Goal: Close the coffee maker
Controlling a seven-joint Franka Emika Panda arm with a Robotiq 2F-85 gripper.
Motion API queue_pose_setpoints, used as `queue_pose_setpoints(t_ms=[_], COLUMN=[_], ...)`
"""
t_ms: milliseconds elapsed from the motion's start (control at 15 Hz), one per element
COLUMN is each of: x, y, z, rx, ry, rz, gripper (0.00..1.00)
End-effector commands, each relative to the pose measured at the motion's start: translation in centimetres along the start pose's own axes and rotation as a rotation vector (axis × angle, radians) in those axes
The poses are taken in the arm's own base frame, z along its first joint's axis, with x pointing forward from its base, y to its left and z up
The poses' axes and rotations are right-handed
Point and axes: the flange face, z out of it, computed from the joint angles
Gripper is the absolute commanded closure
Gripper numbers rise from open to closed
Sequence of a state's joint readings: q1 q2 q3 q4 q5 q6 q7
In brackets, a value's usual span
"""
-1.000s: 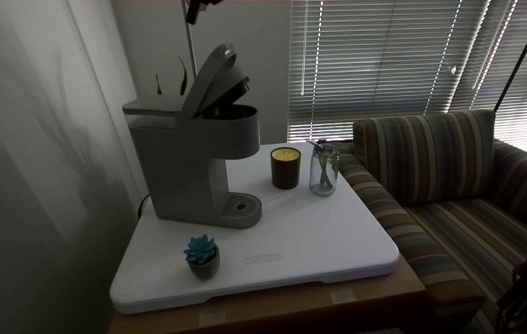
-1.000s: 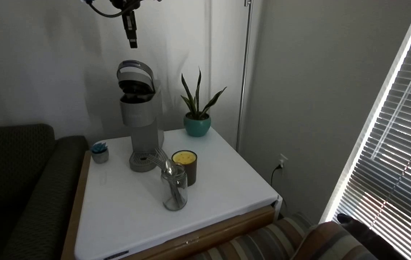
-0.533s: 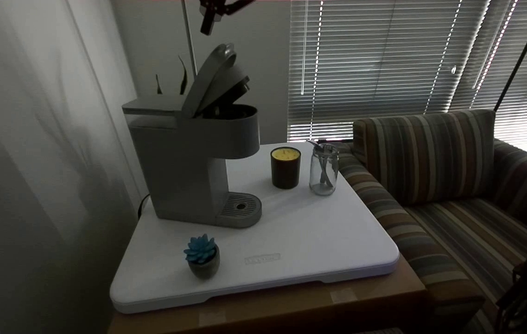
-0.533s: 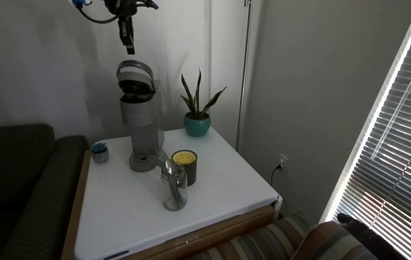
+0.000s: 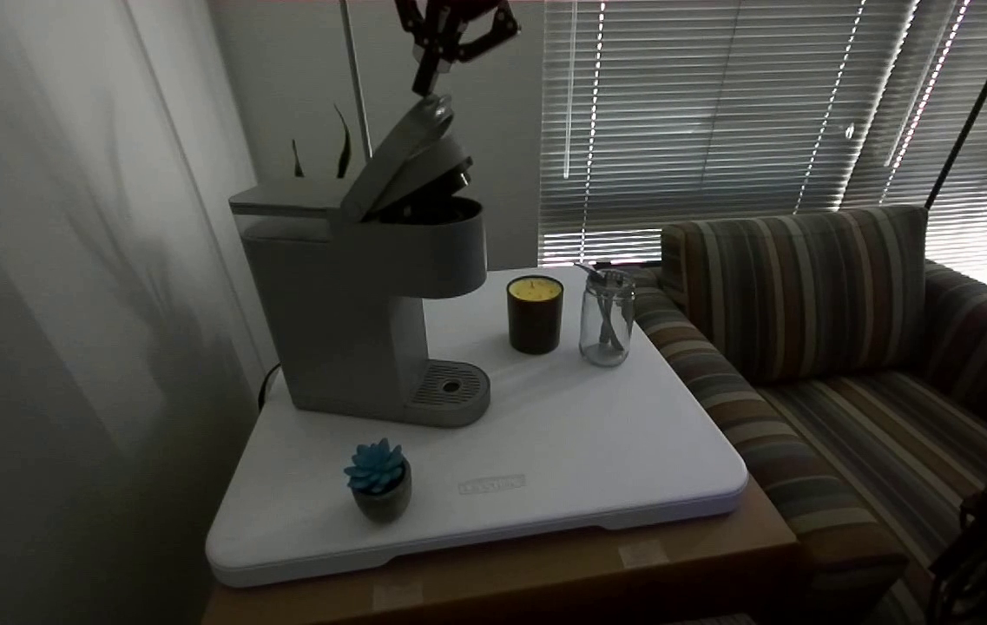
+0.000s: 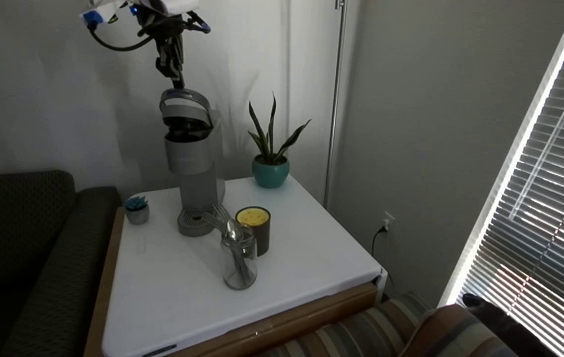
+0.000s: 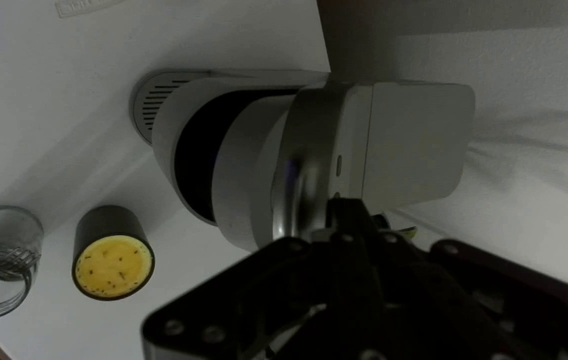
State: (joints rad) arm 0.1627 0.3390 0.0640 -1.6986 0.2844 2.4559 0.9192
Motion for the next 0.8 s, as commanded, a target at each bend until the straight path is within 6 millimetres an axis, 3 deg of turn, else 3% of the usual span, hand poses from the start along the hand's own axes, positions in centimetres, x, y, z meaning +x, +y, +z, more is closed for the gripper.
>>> queue_pose_setpoints(t_ms=[0,733], x=[-0.5,-1.4], y=[2.5,7.3], z=[-0.9,1.7], rx=[0.018,0.033], ry=[0.014,0.020], rz=[0.059,0.179], gripper=[1.00,1.00])
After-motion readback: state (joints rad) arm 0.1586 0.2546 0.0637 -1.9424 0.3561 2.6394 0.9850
